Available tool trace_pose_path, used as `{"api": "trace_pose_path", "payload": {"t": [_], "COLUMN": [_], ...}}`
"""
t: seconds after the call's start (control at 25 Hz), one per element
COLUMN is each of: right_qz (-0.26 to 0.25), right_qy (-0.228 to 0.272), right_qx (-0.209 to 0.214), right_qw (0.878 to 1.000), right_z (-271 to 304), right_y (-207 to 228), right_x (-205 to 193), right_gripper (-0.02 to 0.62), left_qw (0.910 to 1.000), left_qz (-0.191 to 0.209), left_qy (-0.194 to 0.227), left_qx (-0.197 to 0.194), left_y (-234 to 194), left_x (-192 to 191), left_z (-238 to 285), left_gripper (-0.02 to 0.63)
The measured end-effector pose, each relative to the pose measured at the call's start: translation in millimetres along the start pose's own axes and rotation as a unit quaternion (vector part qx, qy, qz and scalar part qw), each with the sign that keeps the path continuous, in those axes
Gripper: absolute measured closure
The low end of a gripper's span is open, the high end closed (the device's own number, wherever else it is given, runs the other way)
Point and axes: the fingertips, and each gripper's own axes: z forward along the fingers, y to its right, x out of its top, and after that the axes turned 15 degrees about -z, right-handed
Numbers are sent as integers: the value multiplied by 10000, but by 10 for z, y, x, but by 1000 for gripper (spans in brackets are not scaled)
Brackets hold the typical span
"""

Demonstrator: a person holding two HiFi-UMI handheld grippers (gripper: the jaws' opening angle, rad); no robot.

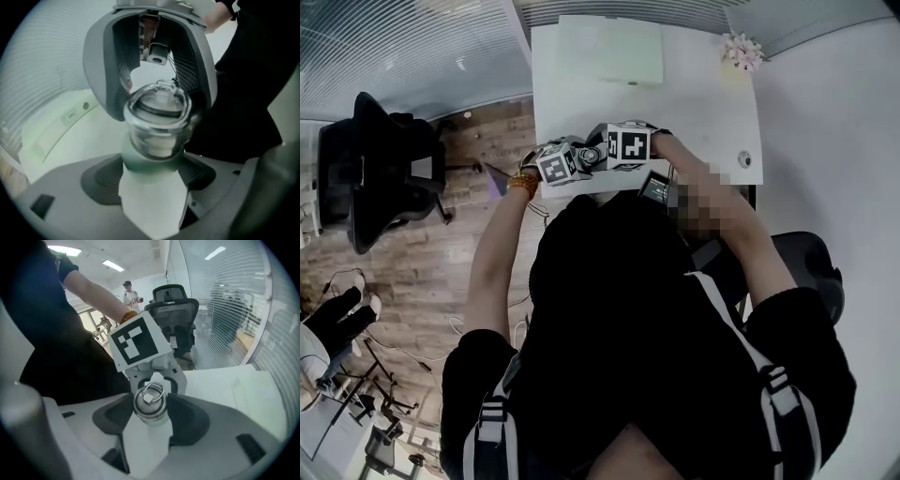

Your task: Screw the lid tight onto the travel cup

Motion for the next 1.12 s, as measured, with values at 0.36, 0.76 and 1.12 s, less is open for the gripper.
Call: {"api": "trace_pose_path", "payload": {"t": [0.36,0.76,1.12], "right_qz": [1746,779,-451], "right_qy": [712,-235,-159], "right_qx": [-2182,-2397,-1393], "right_qw": [9575,9674,9891], "right_z": [-164,-49,38], "right_y": [50,125,53], "right_x": [113,87,166], "right_gripper": [291,382,370], "left_qw": [9516,9545,9972], "left_qz": [-1792,-1668,196], "left_qy": [1907,1890,728], "left_qx": [1614,1590,8], "left_y": [-67,-44,-8], "left_x": [21,71,1], "left_z": [-235,-151,-176], "left_gripper": [221,267,261]}}
